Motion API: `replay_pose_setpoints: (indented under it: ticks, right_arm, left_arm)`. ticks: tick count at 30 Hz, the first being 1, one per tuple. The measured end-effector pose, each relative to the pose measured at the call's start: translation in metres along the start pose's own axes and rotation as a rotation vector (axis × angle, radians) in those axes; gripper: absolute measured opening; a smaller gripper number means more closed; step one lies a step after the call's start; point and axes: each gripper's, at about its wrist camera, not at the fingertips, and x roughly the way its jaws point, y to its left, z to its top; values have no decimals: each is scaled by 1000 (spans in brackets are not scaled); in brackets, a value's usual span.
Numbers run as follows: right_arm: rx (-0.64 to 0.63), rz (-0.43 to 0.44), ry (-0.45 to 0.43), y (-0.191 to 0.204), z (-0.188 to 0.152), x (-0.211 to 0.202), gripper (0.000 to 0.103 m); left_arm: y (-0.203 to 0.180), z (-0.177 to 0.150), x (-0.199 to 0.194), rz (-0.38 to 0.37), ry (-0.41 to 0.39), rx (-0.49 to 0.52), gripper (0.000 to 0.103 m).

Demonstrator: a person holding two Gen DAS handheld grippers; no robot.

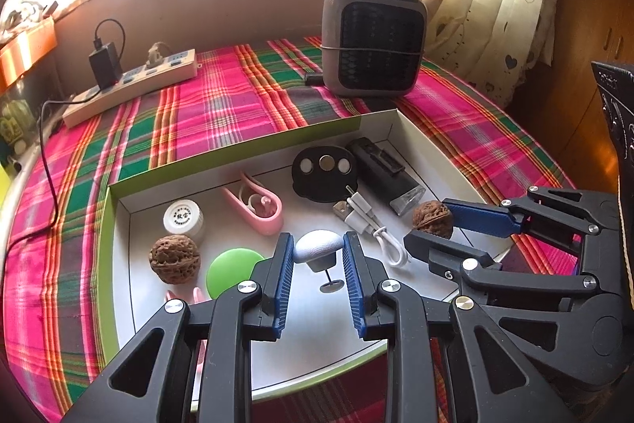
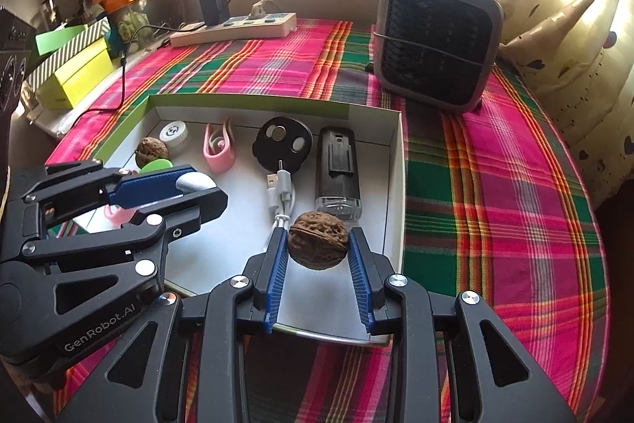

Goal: Organize objects
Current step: 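Carry the white knob and walnut over the box with both grippers, then lower the white knob and walnut into the box and open both grippers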

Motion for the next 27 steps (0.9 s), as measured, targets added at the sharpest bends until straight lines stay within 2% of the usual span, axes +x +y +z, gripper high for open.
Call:
replay_pose_setpoints:
  ticks: [11, 27]
  right_arm:
    - [-74, -1, 40, 3, 3, 4, 32]
    - [-91, -5, 56, 3, 5, 6, 32]
  left_arm:
    - [-3, 5, 6, -1, 22, 62, 23]
    - [-4, 6, 7, 4, 28, 67, 24]
